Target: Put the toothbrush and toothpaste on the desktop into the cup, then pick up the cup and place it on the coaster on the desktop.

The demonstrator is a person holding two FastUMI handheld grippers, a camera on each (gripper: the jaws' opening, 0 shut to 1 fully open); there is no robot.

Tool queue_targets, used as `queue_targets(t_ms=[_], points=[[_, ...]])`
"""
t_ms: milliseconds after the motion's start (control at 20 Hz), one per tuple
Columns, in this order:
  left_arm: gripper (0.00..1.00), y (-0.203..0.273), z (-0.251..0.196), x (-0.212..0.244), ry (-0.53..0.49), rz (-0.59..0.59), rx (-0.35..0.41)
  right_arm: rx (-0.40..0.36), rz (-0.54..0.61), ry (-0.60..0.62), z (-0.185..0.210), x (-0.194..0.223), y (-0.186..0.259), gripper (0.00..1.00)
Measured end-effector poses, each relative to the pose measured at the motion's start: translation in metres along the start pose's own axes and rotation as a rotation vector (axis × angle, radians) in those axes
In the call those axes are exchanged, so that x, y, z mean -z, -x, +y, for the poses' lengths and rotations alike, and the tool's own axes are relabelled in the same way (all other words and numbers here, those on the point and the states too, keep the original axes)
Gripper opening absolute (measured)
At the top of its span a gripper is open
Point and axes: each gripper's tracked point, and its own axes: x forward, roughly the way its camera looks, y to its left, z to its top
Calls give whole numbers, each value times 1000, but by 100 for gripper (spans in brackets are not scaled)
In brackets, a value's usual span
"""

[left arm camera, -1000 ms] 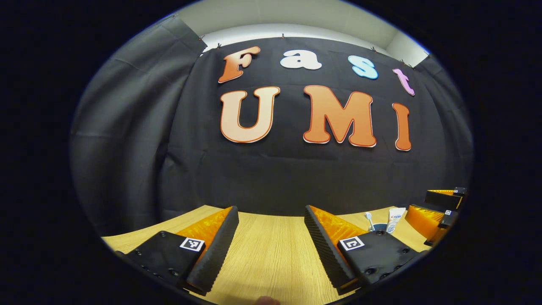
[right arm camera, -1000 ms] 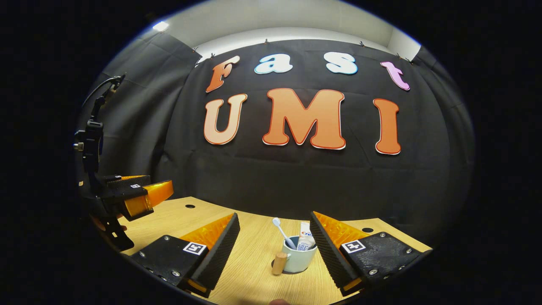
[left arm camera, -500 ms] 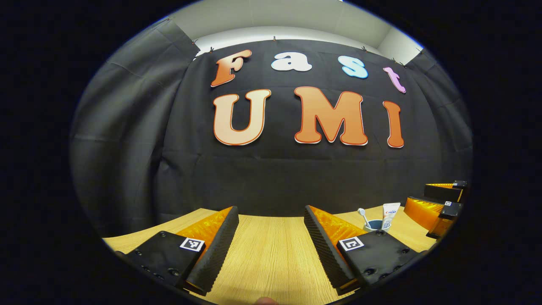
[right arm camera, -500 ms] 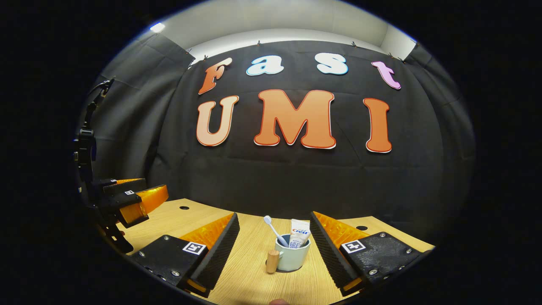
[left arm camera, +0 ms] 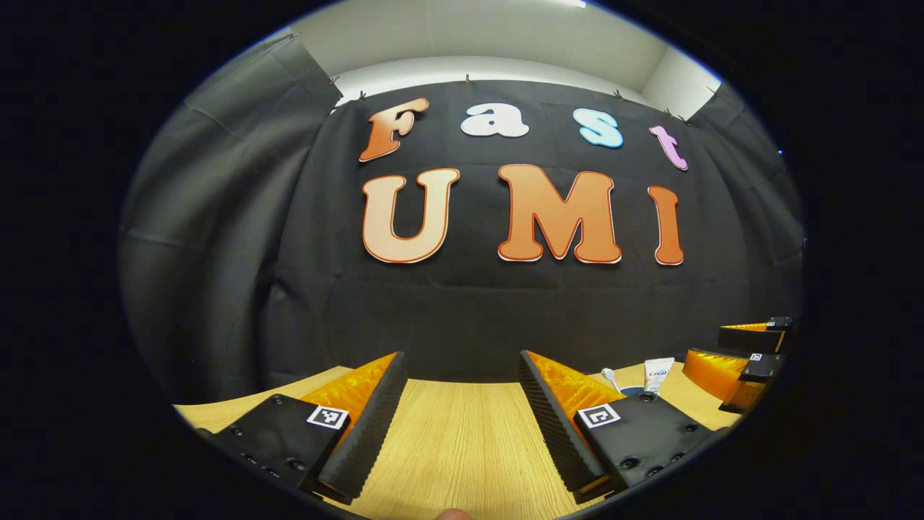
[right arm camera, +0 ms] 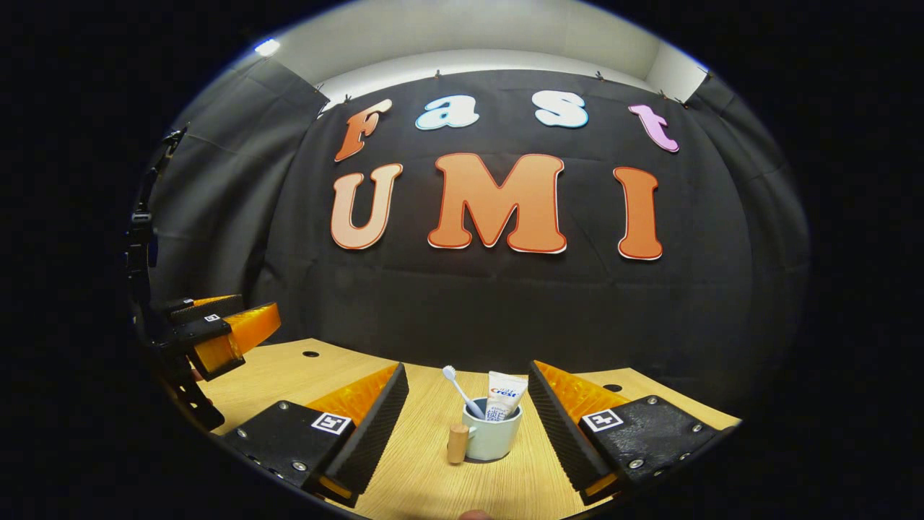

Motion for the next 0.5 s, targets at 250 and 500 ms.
queue_targets(t_ms=[250, 500], points=[[100, 0, -7, -3, 4, -12, 16, 4, -6, -9, -4, -1, 2, 100], [100, -1, -12, -3, 2, -20, 22, 14, -13, -13, -11, -2, 4, 100]])
